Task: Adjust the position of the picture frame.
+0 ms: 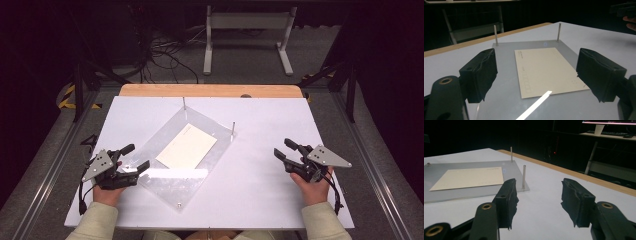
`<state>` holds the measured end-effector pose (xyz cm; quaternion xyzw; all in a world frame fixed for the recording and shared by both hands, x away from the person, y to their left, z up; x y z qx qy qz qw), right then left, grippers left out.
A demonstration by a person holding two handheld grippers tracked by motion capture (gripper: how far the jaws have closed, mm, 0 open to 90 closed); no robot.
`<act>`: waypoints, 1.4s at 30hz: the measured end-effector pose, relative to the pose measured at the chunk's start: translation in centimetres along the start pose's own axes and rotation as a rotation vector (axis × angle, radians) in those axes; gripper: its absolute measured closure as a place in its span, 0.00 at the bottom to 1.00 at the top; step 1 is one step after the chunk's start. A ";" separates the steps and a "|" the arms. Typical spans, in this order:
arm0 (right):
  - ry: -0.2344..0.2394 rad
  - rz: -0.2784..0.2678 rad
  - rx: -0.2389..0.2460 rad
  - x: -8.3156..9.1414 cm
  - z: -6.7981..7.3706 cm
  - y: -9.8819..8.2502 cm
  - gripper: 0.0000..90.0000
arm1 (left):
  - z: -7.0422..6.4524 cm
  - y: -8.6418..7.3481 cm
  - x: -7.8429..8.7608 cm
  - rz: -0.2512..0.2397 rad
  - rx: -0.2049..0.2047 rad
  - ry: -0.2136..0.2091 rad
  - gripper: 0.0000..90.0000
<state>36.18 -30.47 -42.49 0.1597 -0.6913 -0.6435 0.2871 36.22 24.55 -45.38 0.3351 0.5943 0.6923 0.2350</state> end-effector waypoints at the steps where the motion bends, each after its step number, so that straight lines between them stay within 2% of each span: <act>1: -0.002 0.002 -0.001 0.0 0.0 0.0 0.51 | 0.1 0.0 0.0 0.001 0.007 -0.001 0.19; 7: -0.013 0.026 0.001 -0.1 -0.1 -0.2 0.52 | 0.5 0.5 0.0 0.033 0.025 0.036 0.20; 11: -0.018 0.042 -0.004 -0.2 -0.2 -0.3 0.52 | 1.0 0.9 0.1 0.037 0.033 0.055 0.24; 15: -0.024 0.066 0.000 -0.2 -0.1 -0.5 0.52 | 1.8 1.5 -0.1 0.065 0.064 0.076 0.25; 18: -0.027 0.068 0.003 -0.1 -0.1 -0.5 0.54 | 2.3 1.9 -0.4 0.058 0.114 0.077 0.24; 20: -0.028 0.075 0.003 0.0 -0.1 -0.4 0.55 | 2.6 2.2 -0.7 0.075 0.130 0.077 0.24; 24: -0.022 0.093 0.000 -0.2 0.0 -0.5 0.56 | 3.0 2.4 -1.4 0.130 0.130 0.104 0.29; 26: -0.022 0.107 0.002 -0.3 0.1 -0.6 0.56 | 3.1 2.4 -1.8 0.161 0.122 0.118 0.33; 27: -0.018 0.108 0.003 -0.3 0.1 -0.7 0.56 | 3.2 2.4 -2.1 0.193 0.123 0.125 0.38; 28: -0.017 0.114 0.001 -0.3 0.1 -0.7 0.56 | 3.4 2.3 -2.3 0.215 0.126 0.127 0.47; 31: -0.014 0.118 0.007 -0.1 0.1 -0.8 0.58 | 3.9 2.0 -2.7 0.262 0.150 0.150 0.66; 33: -0.017 0.117 0.001 0.1 0.0 -0.8 0.58 | 4.2 1.7 -3.0 0.321 0.139 0.156 0.79; 34: -0.017 0.117 0.001 0.1 0.0 -0.8 0.58 | 4.2 1.7 -3.0 0.321 0.139 0.156 0.87; 35: -0.018 0.122 0.001 0.1 0.0 -0.9 0.59 | 4.3 1.5 -3.2 0.342 0.138 0.155 0.87; 38: -0.022 0.128 0.001 0.3 0.0 -1.0 0.59 | 4.8 1.1 -3.5 0.399 0.144 0.157 0.98; 42: -0.029 0.129 -0.003 0.7 0.0 -1.0 0.59 | 5.3 0.6 -3.8 0.459 0.163 0.170 1.00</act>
Point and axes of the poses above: each handheld gripper's, and its own axes: x roughly backward along the jaws, y roughly out of its top, z roughly to its left, the point moved 2 cm from there along -x, roughly forward along the jaws, and after that the axes turned 5 degrees about -x, right-handed, at the moved point
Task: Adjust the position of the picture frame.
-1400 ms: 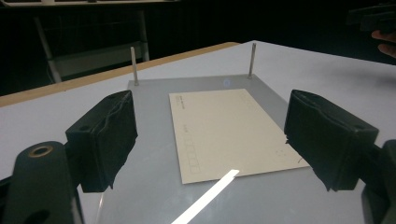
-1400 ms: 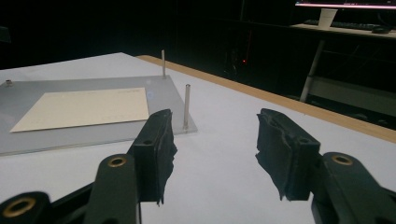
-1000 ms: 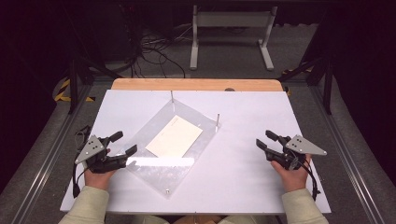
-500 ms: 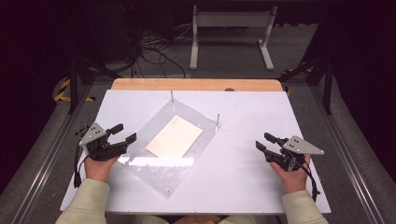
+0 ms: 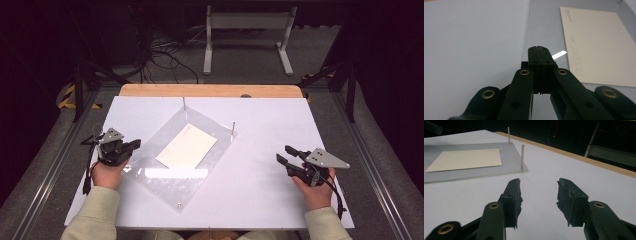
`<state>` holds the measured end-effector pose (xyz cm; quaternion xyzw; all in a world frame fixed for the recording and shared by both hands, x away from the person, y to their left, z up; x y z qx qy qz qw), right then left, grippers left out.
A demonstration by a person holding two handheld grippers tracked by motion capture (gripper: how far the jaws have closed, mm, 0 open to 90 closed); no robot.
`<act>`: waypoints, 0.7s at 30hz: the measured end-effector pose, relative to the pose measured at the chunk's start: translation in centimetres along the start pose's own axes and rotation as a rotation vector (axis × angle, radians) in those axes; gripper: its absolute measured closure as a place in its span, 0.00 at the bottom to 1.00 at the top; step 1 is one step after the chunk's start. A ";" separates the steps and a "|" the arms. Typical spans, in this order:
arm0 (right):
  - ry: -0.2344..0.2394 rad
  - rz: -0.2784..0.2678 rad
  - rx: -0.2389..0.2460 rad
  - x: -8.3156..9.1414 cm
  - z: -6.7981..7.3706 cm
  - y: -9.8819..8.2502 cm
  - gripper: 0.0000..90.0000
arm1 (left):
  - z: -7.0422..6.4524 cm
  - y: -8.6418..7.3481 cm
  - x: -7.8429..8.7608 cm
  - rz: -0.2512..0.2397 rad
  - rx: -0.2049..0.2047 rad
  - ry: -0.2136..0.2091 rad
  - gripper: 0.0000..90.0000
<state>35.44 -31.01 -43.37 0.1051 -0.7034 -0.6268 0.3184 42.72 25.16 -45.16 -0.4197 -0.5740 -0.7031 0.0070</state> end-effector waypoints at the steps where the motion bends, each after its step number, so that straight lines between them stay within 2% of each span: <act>1: 0.000 0.002 -0.004 0.1 0.0 -0.1 0.59 | 0.2 -0.1 -0.1 0.013 0.005 0.001 1.00; 6: -0.010 0.004 -0.008 0.4 -0.2 -0.2 0.59 | 0.6 -0.3 -0.7 0.059 0.020 0.006 1.00; 9: 0.000 0.007 -0.007 0.4 -0.1 -0.3 0.58 | 0.8 -0.6 -1.1 0.101 0.020 0.026 1.00; 13: 0.005 0.005 -0.001 0.3 -0.1 -0.3 0.58 | 1.0 -0.8 -1.2 0.126 0.032 0.031 1.00; 17: 0.006 0.007 -0.003 0.3 -0.1 -0.3 0.58 | 1.2 -1.1 -1.6 0.165 0.035 0.015 1.00; 21: 0.012 0.013 -0.009 0.3 -0.1 -0.3 0.57 | 1.3 -1.1 -1.6 0.165 0.040 0.001 1.00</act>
Point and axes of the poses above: each handheld gripper's, and its own axes: x roughly backward along the jaws, y roughly out of its top, z roughly to its left, the point moved 2 cm from there along -x, roughly forward along the jaws, and after that the axes turned 5 degrees about -x, right-handed, at the moved point
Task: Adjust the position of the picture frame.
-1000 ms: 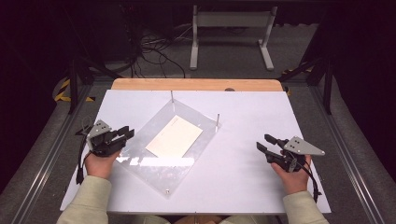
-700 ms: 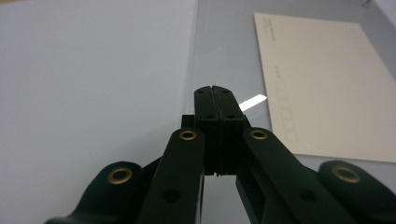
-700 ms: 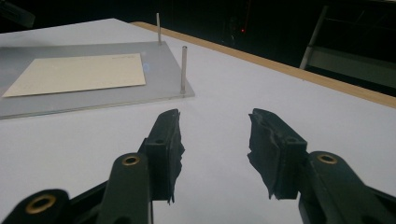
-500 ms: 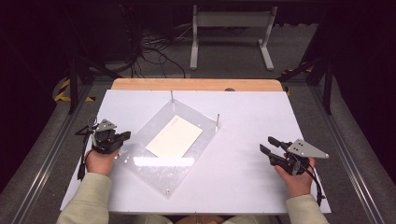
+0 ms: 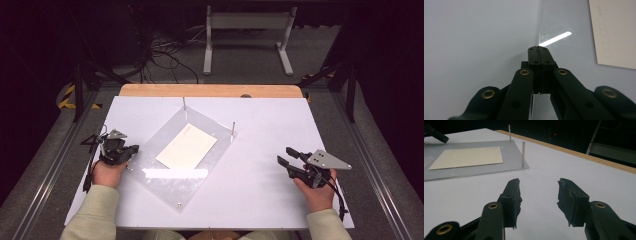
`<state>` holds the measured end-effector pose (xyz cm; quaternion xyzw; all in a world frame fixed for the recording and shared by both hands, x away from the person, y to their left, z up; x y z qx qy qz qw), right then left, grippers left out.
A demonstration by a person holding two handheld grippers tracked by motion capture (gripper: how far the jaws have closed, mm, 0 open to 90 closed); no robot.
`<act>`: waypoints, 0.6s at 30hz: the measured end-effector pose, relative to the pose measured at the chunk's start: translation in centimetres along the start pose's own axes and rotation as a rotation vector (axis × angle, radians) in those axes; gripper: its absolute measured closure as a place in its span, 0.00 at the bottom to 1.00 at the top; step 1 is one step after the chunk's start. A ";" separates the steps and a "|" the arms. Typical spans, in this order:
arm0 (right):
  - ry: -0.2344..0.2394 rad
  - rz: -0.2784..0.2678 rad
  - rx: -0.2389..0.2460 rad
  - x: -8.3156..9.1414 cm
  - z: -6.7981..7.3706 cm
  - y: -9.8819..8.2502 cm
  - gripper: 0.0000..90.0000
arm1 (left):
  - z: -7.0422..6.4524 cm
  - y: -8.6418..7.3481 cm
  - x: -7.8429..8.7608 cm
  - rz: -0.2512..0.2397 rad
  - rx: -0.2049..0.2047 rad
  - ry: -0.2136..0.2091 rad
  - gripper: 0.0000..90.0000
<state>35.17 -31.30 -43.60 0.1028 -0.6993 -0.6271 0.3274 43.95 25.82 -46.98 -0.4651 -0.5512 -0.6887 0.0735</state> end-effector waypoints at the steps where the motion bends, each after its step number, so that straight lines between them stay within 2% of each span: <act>1: 0.001 0.002 -0.001 0.0 0.0 0.0 0.57 | 0.0 0.0 0.0 0.000 0.001 -0.003 1.00; 4: 0.001 0.002 -0.002 0.0 0.0 0.0 0.57 | 0.1 0.0 0.0 0.001 0.009 -0.008 1.00; 6: 0.002 0.000 -0.005 0.0 0.0 0.0 0.57 | 0.2 -0.1 0.1 0.003 0.046 -0.036 1.00; 8: 0.001 -0.001 -0.008 0.0 -0.1 0.0 0.57 | 0.3 -0.2 0.1 0.000 0.065 -0.053 1.00; 12: 0.001 0.002 -0.011 0.0 -0.1 0.0 0.56 | 0.0 -0.1 0.1 0.016 0.048 -0.066 1.00; 16: 0.002 0.003 -0.016 0.0 -0.1 0.0 0.56 | -0.6 -0.2 0.3 0.036 0.059 -0.139 1.00; 18: 0.002 0.002 -0.020 0.0 -0.2 0.0 0.56 | -1.0 -0.2 0.3 0.044 0.046 -0.161 1.00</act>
Point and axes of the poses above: each handheld gripper's, and its own axes: x roughly backward along the jaws, y roughly out of its top, z roughly to its left, the point moved 2 cm from there along -x, roughly forward along the jaws, and after that the axes turned 5 degrees about -x, right-handed, at the moved point
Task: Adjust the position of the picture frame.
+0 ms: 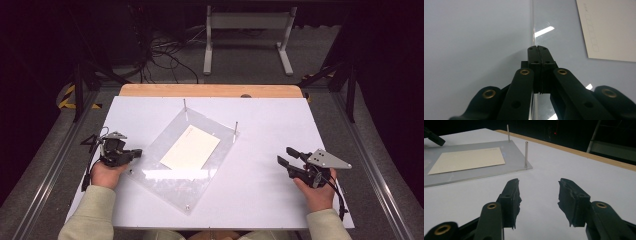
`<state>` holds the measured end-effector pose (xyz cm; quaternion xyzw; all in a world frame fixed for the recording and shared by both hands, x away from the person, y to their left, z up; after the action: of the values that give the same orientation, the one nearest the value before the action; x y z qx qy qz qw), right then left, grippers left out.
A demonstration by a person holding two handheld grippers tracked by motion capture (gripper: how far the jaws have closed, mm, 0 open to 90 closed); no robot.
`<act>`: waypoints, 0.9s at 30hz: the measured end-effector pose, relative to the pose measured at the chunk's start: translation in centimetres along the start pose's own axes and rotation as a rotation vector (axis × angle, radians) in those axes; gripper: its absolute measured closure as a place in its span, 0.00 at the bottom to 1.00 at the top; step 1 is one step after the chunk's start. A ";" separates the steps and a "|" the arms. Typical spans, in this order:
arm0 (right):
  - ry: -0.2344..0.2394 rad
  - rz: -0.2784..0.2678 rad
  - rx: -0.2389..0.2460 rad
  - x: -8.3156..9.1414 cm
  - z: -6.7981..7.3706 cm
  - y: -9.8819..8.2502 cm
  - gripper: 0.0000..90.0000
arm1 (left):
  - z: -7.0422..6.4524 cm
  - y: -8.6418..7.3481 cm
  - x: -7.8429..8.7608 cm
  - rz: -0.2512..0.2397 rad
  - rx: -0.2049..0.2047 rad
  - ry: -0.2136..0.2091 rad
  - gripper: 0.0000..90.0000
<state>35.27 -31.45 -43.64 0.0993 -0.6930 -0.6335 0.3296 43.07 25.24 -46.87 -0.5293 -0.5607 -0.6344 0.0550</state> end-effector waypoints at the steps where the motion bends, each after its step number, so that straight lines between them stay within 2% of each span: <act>1: -0.002 0.000 -0.001 0.0 0.0 0.0 0.56 | -0.3 0.0 0.0 0.007 -0.010 -0.006 1.00; 10: 0.009 0.002 -0.004 0.0 0.0 0.0 0.56 | -3.0 0.2 -0.5 0.080 -0.116 -0.095 1.00; 16: 0.038 0.021 -0.030 0.0 -0.1 0.0 0.57 | -5.1 0.5 -1.0 0.123 -0.202 -0.173 1.00; 19: 0.046 0.030 -0.035 -0.1 0.0 0.0 0.60 | -6.6 0.6 -1.4 0.149 -0.251 -0.214 1.00; 21: 0.046 0.038 -0.033 -0.1 0.0 0.0 0.60 | -7.3 0.6 -1.5 0.160 -0.281 -0.226 1.00; 23: 0.046 0.038 -0.033 -0.1 0.0 0.0 0.60 | -7.8 0.6 -1.6 0.167 -0.295 -0.223 1.00; 25: 0.048 0.038 -0.034 -0.1 0.0 0.0 0.60 | -8.4 0.8 -1.6 0.179 -0.328 -0.206 1.00; 27: 0.050 0.042 -0.034 -0.1 0.0 0.0 0.61 | -9.1 0.7 -1.7 0.189 -0.341 -0.209 1.00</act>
<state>35.30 -31.38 -43.68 0.0949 -0.6756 -0.6353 0.3619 38.77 17.05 -45.93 -0.6440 -0.3959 -0.6537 -0.0346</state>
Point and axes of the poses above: each handheld gripper's, and its own axes: x roughly backward along the jaws, y roughly out of its top, z roughly to its left, the point moved 2 cm from there along -x, roughly forward along the jaws, and after that the axes turned 5 degrees about -x, right-handed, at the moved point
